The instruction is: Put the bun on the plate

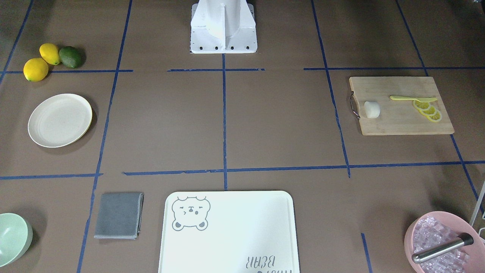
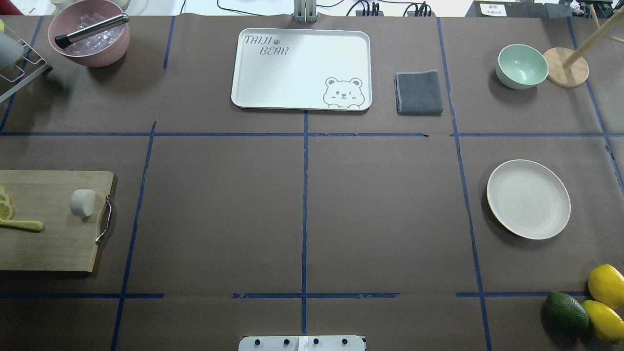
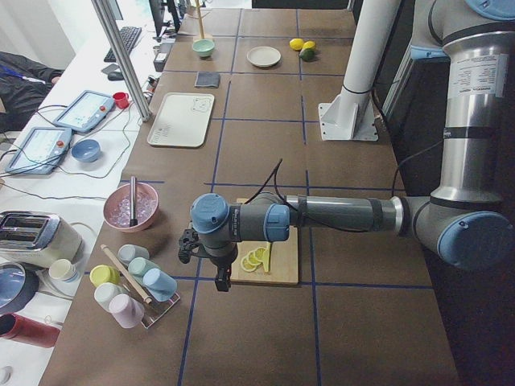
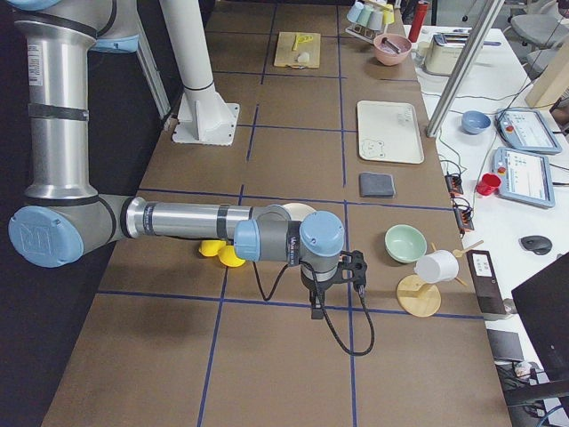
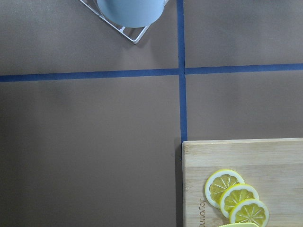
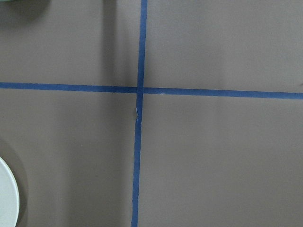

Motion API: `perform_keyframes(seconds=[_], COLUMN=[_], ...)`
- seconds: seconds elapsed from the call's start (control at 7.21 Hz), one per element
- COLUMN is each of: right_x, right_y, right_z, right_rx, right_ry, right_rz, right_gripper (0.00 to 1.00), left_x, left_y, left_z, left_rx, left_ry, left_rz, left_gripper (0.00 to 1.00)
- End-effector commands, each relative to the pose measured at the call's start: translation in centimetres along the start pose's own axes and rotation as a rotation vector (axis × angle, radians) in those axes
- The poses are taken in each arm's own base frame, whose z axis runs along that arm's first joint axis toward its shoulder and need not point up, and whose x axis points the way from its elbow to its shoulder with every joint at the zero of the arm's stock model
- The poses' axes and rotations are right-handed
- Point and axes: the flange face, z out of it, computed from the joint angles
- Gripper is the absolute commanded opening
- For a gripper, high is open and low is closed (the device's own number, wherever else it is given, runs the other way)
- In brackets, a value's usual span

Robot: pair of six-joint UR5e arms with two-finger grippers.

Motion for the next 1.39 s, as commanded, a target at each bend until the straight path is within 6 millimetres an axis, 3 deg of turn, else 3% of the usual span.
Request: perform_keyframes(seconds=[0.0,0.28,0.42,0.69,0.97,1.25], right_x=[-0.8,-6.8,-10.9,-16.3,-18.4,-18.9], right_y=[-0.2,-2.0,-2.3,-1.7,1.8,4.5], right_z=[-0.1,2.8,5.3,8.5,12.4,14.6], right_rx=[0.005,0.053,0.050,0.054,0.067,0.054], right_ry=[-0.006,-0.031,-0.046,-0.092,-0.090,-0.090], right_rz=[0.018,0.021,0.038,0.086,0.064,0.032], right_gripper=[1.00,1.00,1.00,1.00,1.00,1.00], left_x=[0.2,0.7,0.7,0.7,0.8,0.8], left_y=[-0.2,-0.7,-0.7,-0.7,-0.8,-0.8], left_z=[-0.1,-0.4,-0.4,-0.4,-0.5,-0.5], left_rx=[0.008,0.055,0.062,0.064,0.067,0.067], left_ry=[0.000,-0.002,-0.002,-0.002,-0.002,-0.002], left_rz=[0.013,0.063,0.070,0.072,0.061,0.060], left_gripper=[1.00,1.00,1.00,1.00,1.00,1.00])
